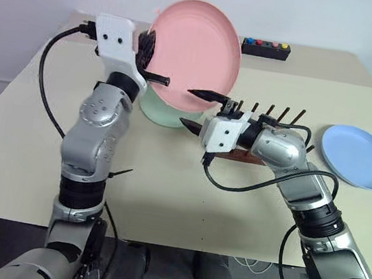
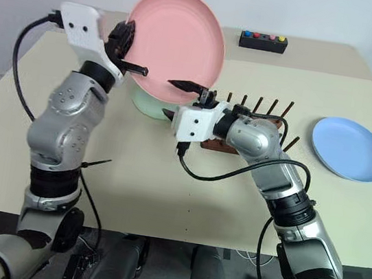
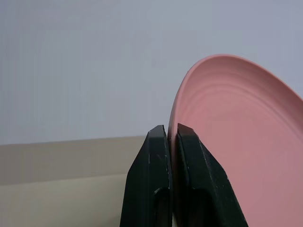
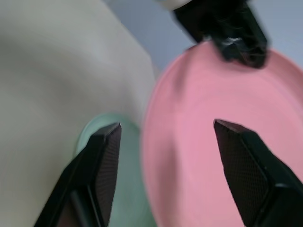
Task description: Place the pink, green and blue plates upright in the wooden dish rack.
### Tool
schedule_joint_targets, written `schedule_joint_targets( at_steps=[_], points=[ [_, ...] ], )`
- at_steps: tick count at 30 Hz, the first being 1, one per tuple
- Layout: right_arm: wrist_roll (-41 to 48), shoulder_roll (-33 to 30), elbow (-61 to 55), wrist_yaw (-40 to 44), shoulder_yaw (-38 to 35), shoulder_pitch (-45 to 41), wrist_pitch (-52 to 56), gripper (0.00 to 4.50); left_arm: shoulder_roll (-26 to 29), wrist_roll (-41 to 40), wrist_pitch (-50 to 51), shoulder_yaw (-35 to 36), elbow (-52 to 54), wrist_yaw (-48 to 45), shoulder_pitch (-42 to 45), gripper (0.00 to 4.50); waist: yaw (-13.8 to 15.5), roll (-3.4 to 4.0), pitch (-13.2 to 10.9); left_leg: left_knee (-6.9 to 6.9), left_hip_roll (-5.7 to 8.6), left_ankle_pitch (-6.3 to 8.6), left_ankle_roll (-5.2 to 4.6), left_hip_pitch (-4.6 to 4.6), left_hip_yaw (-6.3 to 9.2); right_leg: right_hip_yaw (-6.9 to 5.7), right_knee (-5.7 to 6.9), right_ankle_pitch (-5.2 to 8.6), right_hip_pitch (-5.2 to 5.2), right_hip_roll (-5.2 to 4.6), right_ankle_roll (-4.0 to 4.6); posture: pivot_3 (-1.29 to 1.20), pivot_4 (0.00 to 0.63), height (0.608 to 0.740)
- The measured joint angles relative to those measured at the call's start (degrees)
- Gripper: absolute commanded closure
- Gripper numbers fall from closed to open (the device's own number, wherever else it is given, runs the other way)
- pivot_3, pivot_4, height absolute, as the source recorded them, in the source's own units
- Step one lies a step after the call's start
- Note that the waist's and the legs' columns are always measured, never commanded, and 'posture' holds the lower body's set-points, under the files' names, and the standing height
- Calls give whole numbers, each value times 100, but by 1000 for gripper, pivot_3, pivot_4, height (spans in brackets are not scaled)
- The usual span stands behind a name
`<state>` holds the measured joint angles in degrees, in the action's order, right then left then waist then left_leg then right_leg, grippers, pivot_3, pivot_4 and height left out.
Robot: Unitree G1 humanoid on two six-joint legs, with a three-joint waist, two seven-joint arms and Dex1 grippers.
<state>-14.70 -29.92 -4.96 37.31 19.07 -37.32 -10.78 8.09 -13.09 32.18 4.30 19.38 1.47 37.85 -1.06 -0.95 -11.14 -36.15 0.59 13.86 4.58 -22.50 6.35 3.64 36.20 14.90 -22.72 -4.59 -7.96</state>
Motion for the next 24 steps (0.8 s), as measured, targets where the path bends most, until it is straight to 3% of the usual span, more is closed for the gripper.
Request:
schedule_joint_targets(
  at_steps=[5, 6, 9, 13, 21, 24],
  points=[
    [-308, 42, 143, -108, 46, 14, -219, 1252, -39, 13, -1, -154, 36, -110, -5, 4500, -5, 0, 0, 0, 0, 0, 0, 0, 0, 0, 2, 0, -1, 1, 0, 0, 150, 734],
    [-359, 45, 183, -115, 61, 15, -239, 1480, -49, 11, -1, -154, 72, -128, -5, 4500, -3, 0, 0, 0, 0, 0, 0, 0, 0, 0, 1, 0, 0, 1, 0, 0, 150, 734],
    [-583, 54, 346, -220, 66, 15, -249, 2498, -58, 13, -7, -190, 175, -180, -12, 4500, 0, 0, 0, 0, 0, -1, 1, 0, 0, 0, 1, 0, 0, 1, 0, 0, 150, 734],
    [-762, 63, 415, -334, 63, 15, -268, 4470, -92, 29, -14, -233, 212, -224, -165, 4500, -7, 0, 0, 1, 0, 0, 0, 0, 0, 0, 1, 0, -1, 1, 1, 0, 150, 734],
    [-924, 111, 410, -440, 61, 16, -327, 4470, -149, 111, -43, -142, 221, -227, -259, 4500, 16, 1, -1, -1, 1, 0, 1, 0, 1, 1, 1, 0, 2, 1, 1, 0, 150, 734],
    [-988, 108, 410, -508, 60, 16, -378, 4500, -392, -182, -56, 55, 245, -275, -266, 3500, 10, 1, -2, 0, 0, -1, 1, 0, 2, 1, 1, 0, 1, 1, 1, 0, 150, 734]
  ],
)
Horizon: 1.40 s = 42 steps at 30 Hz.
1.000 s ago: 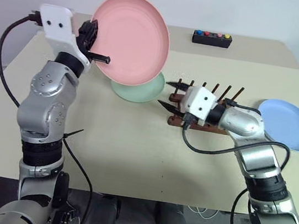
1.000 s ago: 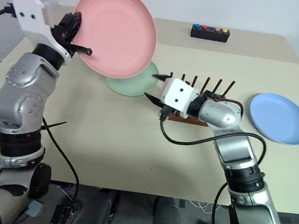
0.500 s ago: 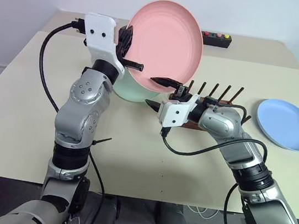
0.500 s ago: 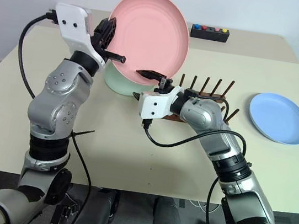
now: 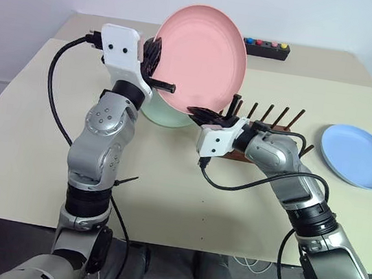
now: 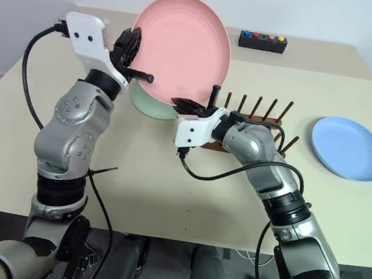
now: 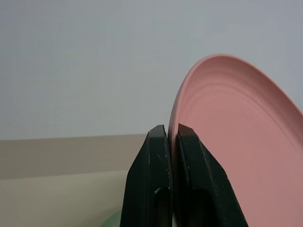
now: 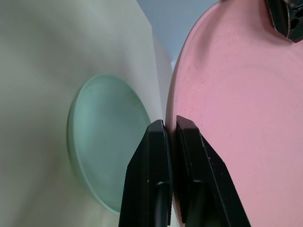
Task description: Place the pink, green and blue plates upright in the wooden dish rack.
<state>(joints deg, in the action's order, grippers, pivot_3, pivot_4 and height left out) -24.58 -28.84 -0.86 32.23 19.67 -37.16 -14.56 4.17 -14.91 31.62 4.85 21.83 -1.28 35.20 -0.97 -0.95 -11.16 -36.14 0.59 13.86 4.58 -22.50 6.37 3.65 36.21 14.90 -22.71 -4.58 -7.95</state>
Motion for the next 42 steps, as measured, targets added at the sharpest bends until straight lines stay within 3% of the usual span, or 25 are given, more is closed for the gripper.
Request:
schedule_joint_targets(
  at_steps=[7, 8, 12, 17, 19, 22, 26, 30, 34, 42],
  points=[
    [-213, -120, 71, -311, -79, -38, -189, 4500, -456, -1149, -435, 1006, 291, 239, 435, 142, -13, -4, -2, -1, 0, -1, 1, 1, 0, 0, -1, 0, 0, 0, 0, 0, 150, 734],
    [-212, -154, 91, -350, -125, -61, -232, 4500, -435, -1254, -501, 1225, 283, 346, 527, 56, -17, -4, -2, 0, 0, -1, 1, 1, 0, 0, -1, 0, 0, 0, 0, 0, 150, 734],
    [-89, -345, 113, -442, -494, -164, -344, 4500, -31, -1469, -629, 1886, 39, 547, 604, 56, -6, -8, -5, 0, 0, -1, 1, 0, -1, 0, -4, 0, 1, 0, 0, 0, 150, 734],
    [1175, -622, 116, -57, -1338, -117, -77, 4500, 1139, -1261, -548, 1656, -118, -192, -80, 56, 9, -11, -6, 1, 1, 0, -1, 0, 0, 0, -8, 0, 7, -1, 0, 0, 150, 734],
    [1989, -707, 47, 277, -1819, -9, 335, 4500, 1529, -1173, -426, 1271, -132, -692, -628, 56, 5, -10, -6, 2, 0, 2, -4, 1, 0, 0, -8, 0, 9, -1, 0, 0, 150, 734],
    [3162, -699, -217, 656, -2262, 184, 1241, 4500, 1697, -1068, -344, 704, -144, -1203, -1196, 56, -9, -8, -8, 2, -2, 2, -4, 1, 1, 0, -5, 0, 6, 0, 1, 0, 150, 734],
    [5777, -927, -835, 975, -3550, 531, 3296, 4500, 2130, -739, -364, -278, -113, -2010, -2068, 56, -4, 1, -8, 8, -3, 6, -10, 1, 0, 1, -7, 2, 7, -1, 4, 0, 150, 734],
    [7053, -1231, -1034, 1050, -4341, 835, 4339, 4500, 2183, -623, -366, -875, -118, -2508, -2356, 56, 17, 0, -9, 2, -4, 7, -13, 2, -1, 1, -7, 12, 7, 0, 23, 0, 150, 734],
    [8089, -1472, -1066, 1216, -5099, 1682, 5215, 4500, 2224, -500, -368, -1166, -92, -2802, -2441, 56, 23, 3, -8, -1, -4, 7, -14, 5, -7, 5, -11, 13, 15, 0, 23, 0, 150, 734],
    [8787, -1543, -1024, 1161, -5569, 2104, 5824, 4500, 2083, -430, -368, -1311, -119, -3020, -2461, 56, -2, 9, -4, -2, -6, 7, -15, 7, -11, 7, -8, 11, 12, 3, 19, 0, 150, 734]
  ],
)
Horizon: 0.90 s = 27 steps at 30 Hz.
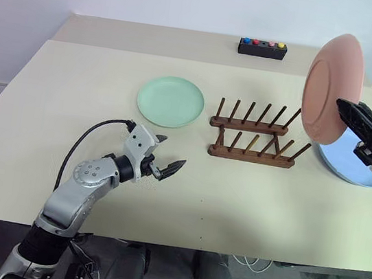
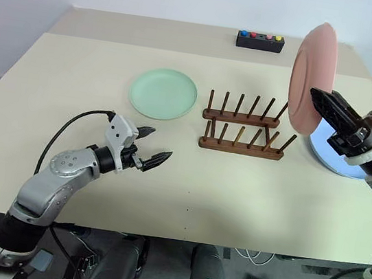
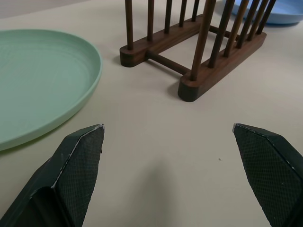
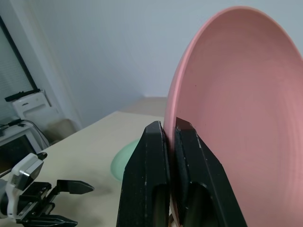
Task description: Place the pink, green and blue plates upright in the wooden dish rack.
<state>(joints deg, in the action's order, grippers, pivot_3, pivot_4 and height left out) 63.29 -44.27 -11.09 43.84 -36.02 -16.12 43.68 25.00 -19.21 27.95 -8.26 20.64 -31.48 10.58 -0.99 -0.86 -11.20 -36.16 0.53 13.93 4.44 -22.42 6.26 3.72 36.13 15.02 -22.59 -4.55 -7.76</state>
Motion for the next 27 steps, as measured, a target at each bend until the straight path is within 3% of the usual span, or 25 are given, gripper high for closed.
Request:
schedule_joint_targets(
  at_steps=[27],
  points=[
    [247, 51, 610, -153, 195, -105, 216, 4500, -26, 159, 26, 3, -22, -74, -58, 56, 17, 0, 0, 1, 0, 0, 0, -2, 0, 0, -2, -2, 0, 0, -4, 0, 150, 734]
  ],
)
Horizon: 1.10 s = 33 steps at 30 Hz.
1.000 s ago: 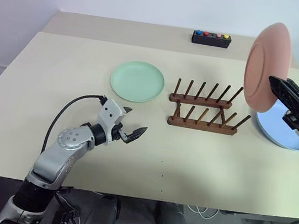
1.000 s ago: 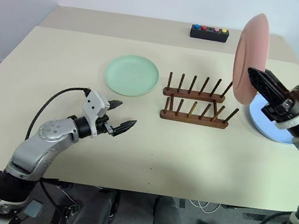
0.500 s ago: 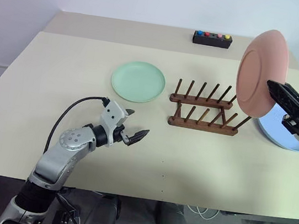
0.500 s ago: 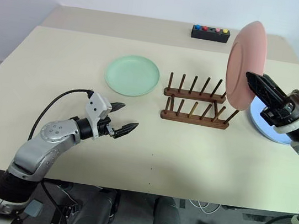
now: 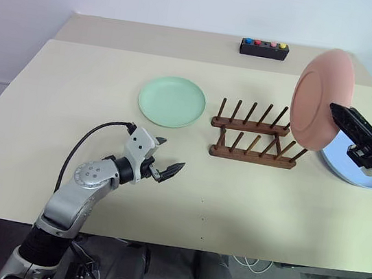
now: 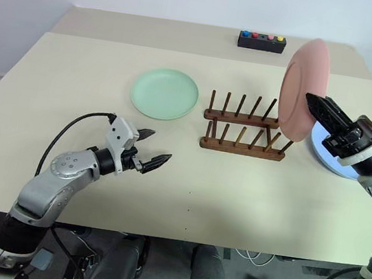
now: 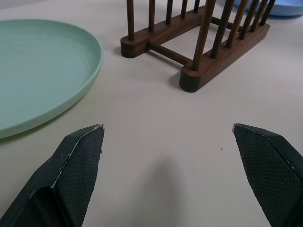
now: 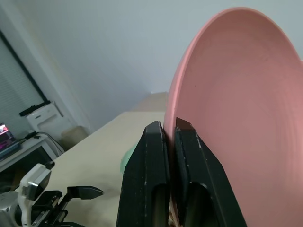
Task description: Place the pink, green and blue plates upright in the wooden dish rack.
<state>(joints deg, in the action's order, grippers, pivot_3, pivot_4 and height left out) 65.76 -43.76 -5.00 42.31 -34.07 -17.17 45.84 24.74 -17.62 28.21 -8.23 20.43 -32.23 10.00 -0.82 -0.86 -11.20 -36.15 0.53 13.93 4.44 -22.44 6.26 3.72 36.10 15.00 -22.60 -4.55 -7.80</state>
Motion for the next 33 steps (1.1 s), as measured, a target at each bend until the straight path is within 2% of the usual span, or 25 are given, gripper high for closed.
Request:
schedule_joint_targets(
  at_steps=[4, 7, 12, 17, 27, 29, 33],
  points=[
    [2, 5, 67, -53, 6, -16, 6, 4500, -1, 20, 0, 0, 0, -1, 0, 56, 0, 0, 0, 0, 0, 0, 0, 0, 0, 0, 0, 0, 0, 0, 0, 0, 150, 734],
    [-23, 10, 68, -71, 52, -18, 1, 3484, -1, 40, 0, 0, 0, -2, 1, 0, -1, 0, 0, 0, 0, 0, 0, 0, 0, 0, 0, 0, 0, 0, 0, 0, 150, 734],
    [-154, 26, 79, -138, 89, -64, -74, 1027, -9, 78, 0, 0, 0, -2, 1, 0, 0, 0, 0, 0, 0, 0, 0, 0, 0, 0, 0, 0, 0, 0, 0, 0, 150, 734],
    [-517, 31, 398, -165, 93, -241, -488, 1027, -17, 86, 0, 1, -1, -3, 1, 0, -2, 0, 0, 0, 0, 0, 0, 0, -1, 0, -1, 0, -1, 0, 0, 0, 150, 734],
    [-1193, 1, 921, -498, -39, -1231, -1478, 1027, -155, 98, -23, 109, -72, 92, 65, 0, -9, 4, -3, 1, 0, 0, 0, -2, -1, 0, -1, -5, -4, 0, -10, 0, 150, 734],
    [-1458, -144, 608, -410, 186, -1313, -1656, 1027, -319, 71, -44, 328, -240, 270, 194, 0, -9, 9, -5, 2, 0, 0, 0, -4, -1, 0, 1, -6, -7, 0, -12, 0, 150, 734],
    [-2288, -421, -482, 59, 1262, -1374, -2093, 1027, -622, 82, -100, 1044, -770, 966, 711, 0, -42, 10, -4, 2, -3, 0, 0, -2, -1, 0, 0, -7, -9, 3, -14, 0, 150, 734]
  ],
)
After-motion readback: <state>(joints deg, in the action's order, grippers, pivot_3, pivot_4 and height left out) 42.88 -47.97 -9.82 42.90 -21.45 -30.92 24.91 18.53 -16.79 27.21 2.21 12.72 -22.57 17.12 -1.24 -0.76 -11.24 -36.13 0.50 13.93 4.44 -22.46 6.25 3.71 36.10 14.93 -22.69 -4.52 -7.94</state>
